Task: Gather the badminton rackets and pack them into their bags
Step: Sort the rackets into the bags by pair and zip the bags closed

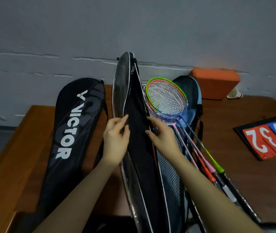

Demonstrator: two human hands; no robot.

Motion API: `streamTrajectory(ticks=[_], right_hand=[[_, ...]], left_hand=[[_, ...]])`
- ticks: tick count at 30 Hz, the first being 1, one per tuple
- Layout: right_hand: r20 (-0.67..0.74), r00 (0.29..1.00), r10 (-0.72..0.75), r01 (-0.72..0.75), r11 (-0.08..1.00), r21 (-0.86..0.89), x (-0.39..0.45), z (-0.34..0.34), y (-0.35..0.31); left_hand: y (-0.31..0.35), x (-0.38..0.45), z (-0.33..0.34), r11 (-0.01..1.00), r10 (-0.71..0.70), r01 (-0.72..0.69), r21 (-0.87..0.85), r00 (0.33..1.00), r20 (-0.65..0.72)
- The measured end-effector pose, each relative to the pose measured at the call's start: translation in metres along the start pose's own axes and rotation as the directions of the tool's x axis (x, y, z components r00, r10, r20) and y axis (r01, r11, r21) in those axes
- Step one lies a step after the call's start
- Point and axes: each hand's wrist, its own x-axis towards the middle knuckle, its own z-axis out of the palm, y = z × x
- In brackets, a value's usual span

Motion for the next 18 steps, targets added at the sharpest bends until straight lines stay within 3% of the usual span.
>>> streamTrajectory(ticks=[5, 8, 12, 15, 18], right_hand=[[0.065, 0.993, -0.100, 0.101, 0.995, -0.007, 0.003, -0.007, 0.031], [0.068, 0.995, -0.076, 0.076, 0.997, 0.011, 0.002, -0.009, 0.046], [0.058, 0.998, 0.014, -0.008, 0.995, -0.104, -0.001, -0.014, 0.074], [0.074, 0.995, 0.071, -0.060, 0.988, -0.145, -0.001, -0.020, 0.086], [0.111, 0.992, 0.054, -0.048, 0.997, -0.058, -0.002, -0.027, 0.086]], left_hand=[[0.020, -0.018, 0.034, 0.947, -0.236, 0.194, 0.257, 0.961, 0.147], [0.027, -0.033, 0.043, 0.954, -0.201, 0.178, 0.243, 0.977, 0.073], [0.026, -0.031, 0.041, 0.963, -0.148, 0.142, 0.229, 0.989, 0.009], [0.027, -0.029, 0.044, 0.960, -0.160, 0.154, 0.233, 0.987, 0.010], [0.029, -0.025, 0.057, 0.956, -0.188, 0.171, 0.239, 0.981, 0.050]])
